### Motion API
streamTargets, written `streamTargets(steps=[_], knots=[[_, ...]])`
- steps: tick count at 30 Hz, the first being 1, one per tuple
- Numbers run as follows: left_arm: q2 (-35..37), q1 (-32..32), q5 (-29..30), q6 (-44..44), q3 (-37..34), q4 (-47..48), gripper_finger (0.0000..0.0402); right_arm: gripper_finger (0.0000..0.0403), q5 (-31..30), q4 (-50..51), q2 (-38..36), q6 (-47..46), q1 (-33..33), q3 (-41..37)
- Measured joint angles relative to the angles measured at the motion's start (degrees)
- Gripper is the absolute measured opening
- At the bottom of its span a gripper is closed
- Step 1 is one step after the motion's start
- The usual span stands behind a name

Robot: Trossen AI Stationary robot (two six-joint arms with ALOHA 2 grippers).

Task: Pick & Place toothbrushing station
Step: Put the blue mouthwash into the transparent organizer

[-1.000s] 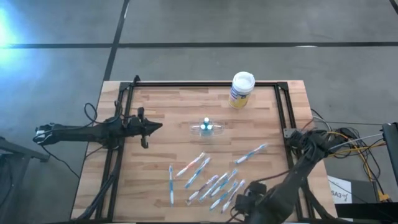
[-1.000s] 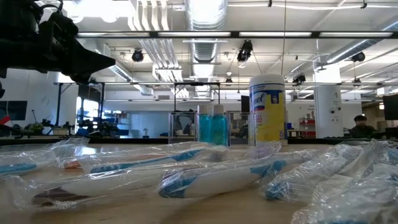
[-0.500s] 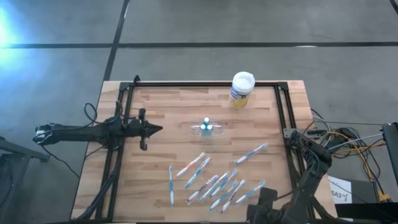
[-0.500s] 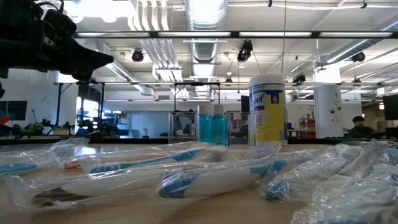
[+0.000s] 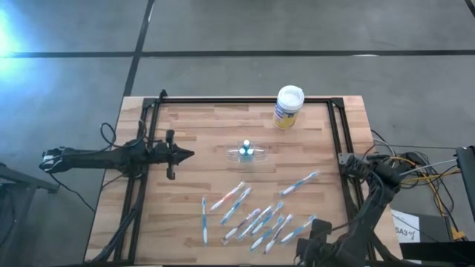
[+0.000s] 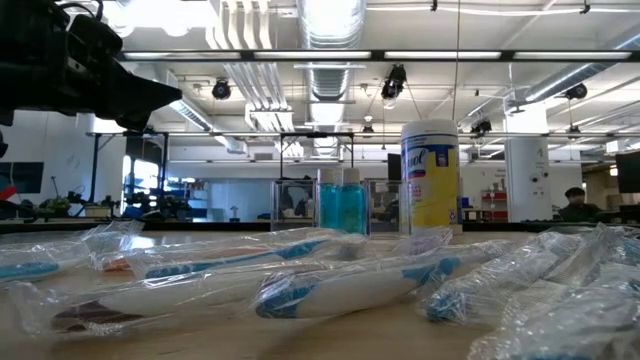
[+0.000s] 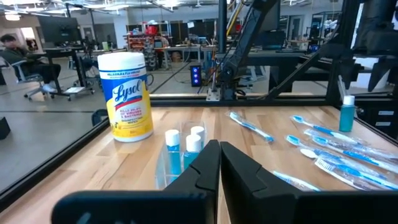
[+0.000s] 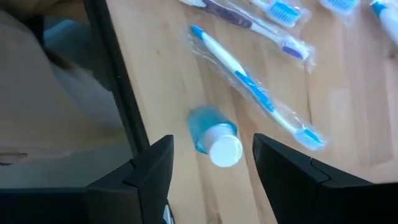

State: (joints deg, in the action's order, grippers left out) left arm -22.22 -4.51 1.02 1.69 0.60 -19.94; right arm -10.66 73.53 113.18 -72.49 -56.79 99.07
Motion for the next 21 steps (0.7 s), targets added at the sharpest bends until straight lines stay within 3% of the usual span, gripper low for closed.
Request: streamTargets(steps=[10,21], knots=[[0.02,0.00,-0.09,-0.12,0.00,0.25,0.0007,0.0215,0.22,-8.20,-5.99,-1.68,-0.10,-10.58],[0.01,-0.02,-0.26,-0.27,0.00,0.48,0.0018,0.0215,0.20,-11.32,-5.59,0.04,-0.07,-12.38]])
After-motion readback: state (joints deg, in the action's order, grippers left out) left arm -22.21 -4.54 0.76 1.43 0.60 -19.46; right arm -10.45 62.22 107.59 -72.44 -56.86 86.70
